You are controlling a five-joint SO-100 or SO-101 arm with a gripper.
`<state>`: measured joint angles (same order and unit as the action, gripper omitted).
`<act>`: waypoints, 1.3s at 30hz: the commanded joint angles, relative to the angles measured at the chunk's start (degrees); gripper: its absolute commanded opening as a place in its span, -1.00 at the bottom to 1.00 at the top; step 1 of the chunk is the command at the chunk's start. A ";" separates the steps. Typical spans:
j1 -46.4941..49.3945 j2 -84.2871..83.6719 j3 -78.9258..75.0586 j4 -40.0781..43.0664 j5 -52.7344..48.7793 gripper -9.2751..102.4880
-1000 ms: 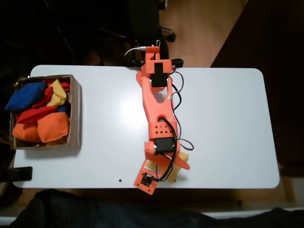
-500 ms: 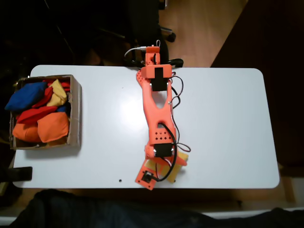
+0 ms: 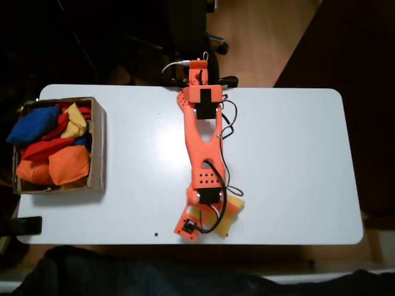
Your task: Grasp a bag and put it in the box.
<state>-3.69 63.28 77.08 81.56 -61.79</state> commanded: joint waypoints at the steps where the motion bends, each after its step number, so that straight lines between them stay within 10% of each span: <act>1: 0.35 0.79 0.88 -1.58 -0.26 0.78; 29: -2.20 6.86 13.01 -18.19 2.37 0.76; 39: -2.11 8.88 18.11 -20.13 -1.14 0.35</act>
<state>-4.92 70.93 93.60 61.96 -62.23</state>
